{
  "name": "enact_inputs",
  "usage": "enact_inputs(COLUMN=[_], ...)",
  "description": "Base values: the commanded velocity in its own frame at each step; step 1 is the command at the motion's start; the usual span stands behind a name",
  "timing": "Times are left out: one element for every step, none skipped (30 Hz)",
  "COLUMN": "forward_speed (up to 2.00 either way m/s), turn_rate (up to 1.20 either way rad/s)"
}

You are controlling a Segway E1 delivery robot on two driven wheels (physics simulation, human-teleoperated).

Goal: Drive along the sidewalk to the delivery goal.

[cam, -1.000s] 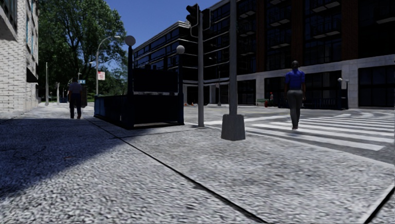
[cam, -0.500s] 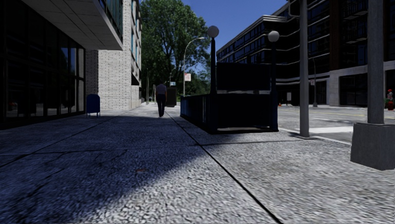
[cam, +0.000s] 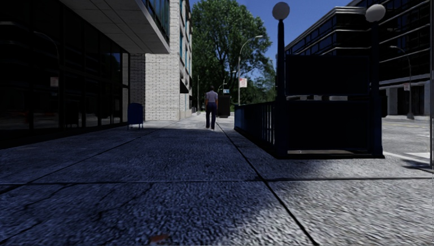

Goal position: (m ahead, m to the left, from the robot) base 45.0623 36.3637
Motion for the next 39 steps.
enact_inputs(forward_speed=[2.0,2.0,2.0,2.0,2.0,2.0,2.0,2.0,2.0,2.0,2.0,2.0,2.0,2.0,2.0,2.0,2.0,2.0,2.0,2.0,2.0,2.0,2.0,2.0,2.0,2.0,2.0,2.0,2.0,2.0,2.0,2.0,2.0,2.0,2.0,2.0,2.0,2.0,2.0], turn_rate=[0.0,0.0,0.0,0.0,0.0,0.0,0.0,0.0,0.0,0.0,0.0,0.0,0.0,0.0,0.0,0.0,0.15,0.65,0.88,0.88,1.01,1.04,0.23,0.04,0.0,0.0,0.0,0.0,0.0,0.0,0.0,0.0,0.0,0.0,0.0,0.0,0.0,0.0,0.0])
